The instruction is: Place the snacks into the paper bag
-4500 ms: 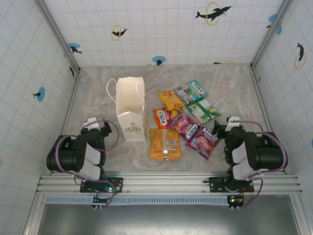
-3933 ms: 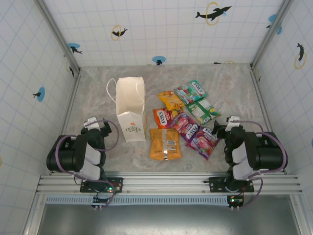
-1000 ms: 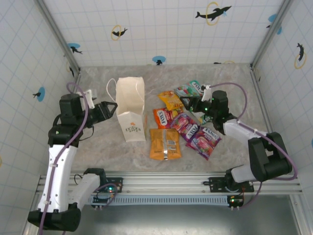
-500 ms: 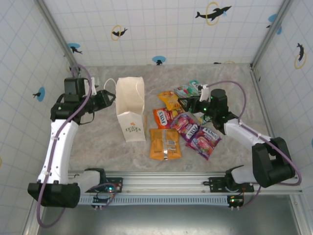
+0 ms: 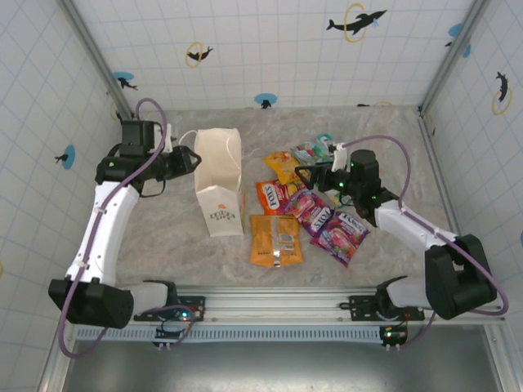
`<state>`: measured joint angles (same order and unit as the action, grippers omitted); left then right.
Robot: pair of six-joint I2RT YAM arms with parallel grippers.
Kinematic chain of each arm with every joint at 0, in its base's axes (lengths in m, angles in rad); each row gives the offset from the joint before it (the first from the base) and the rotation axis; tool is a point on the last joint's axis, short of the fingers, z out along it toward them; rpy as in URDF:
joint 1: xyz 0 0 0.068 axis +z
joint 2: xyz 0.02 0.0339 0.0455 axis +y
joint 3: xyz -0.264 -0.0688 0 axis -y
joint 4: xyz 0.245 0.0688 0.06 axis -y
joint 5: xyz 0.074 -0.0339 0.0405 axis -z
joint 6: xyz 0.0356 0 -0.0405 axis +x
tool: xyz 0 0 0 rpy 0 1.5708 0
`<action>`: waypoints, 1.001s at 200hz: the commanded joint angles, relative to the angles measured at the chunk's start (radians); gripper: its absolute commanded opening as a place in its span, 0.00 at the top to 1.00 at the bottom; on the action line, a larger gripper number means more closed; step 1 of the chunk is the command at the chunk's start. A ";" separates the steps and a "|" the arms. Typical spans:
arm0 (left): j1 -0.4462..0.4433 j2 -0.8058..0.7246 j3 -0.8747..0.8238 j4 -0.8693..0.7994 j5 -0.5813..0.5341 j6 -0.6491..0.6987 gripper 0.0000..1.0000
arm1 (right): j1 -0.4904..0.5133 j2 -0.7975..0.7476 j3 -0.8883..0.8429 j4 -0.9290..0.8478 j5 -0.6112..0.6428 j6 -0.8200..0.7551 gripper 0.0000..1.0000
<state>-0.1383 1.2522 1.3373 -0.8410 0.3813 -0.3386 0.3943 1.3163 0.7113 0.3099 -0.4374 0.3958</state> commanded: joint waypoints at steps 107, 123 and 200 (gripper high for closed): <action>-0.052 0.039 0.053 0.003 -0.157 0.014 0.93 | 0.001 -0.058 0.027 -0.212 0.103 -0.076 0.09; -0.052 0.022 0.051 0.034 -0.158 0.001 1.00 | -0.013 -0.063 0.042 -0.279 0.132 -0.077 0.11; -0.051 0.011 -0.003 0.194 -0.183 -0.089 1.00 | -0.162 -0.108 0.074 -0.641 0.229 -0.070 0.15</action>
<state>-0.1852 1.2751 1.3552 -0.7387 0.1963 -0.3714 0.2516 1.2602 0.7784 -0.1722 -0.2577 0.3359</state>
